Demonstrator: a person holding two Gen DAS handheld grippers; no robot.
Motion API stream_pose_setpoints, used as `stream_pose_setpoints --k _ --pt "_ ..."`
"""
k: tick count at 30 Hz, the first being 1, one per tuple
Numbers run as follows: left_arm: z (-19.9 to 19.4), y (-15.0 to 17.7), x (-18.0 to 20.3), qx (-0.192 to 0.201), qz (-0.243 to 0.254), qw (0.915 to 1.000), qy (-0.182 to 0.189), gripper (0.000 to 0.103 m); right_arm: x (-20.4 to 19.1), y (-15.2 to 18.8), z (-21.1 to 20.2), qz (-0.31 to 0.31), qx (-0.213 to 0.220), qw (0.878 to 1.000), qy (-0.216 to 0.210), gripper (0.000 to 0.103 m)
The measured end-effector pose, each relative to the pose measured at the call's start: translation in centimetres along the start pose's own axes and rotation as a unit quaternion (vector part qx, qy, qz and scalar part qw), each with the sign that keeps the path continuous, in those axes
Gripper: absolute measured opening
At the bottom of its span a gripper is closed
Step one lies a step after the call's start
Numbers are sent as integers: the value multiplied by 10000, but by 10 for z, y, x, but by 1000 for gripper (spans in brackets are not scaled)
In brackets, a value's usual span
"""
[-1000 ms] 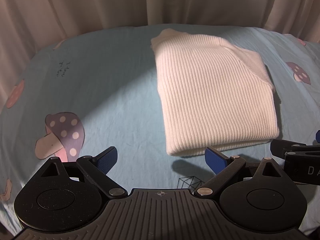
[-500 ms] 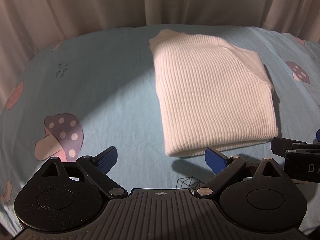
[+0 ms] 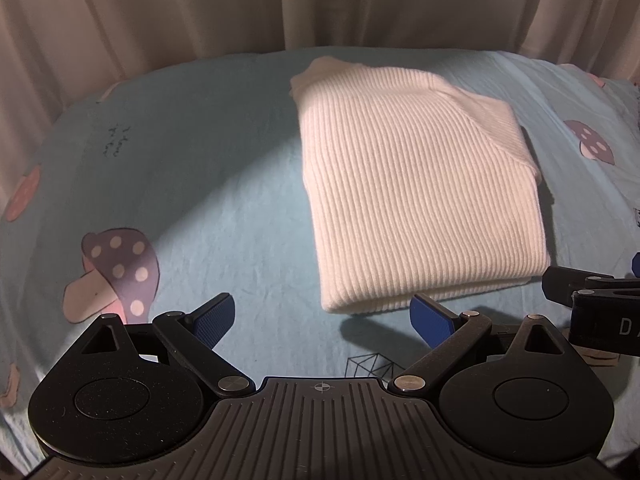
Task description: Fold small clothes
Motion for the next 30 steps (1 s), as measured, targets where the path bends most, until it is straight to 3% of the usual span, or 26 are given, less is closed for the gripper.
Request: stream_pose_setpoints --k 30 --pt "-2 -1 10 51 266 9995 154 100 4 -6 -7 53 108 9999 116 99"
Point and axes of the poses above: each gripper's, at about its wrist camera, not at the fingertips, and z roughly the way its jaws point, x to its right, y to its underside, the point moved 9 cm from there along z, roughly the way its jaws point, and after that the axes turned 2 degrees about -z, right-handed, at the moved point
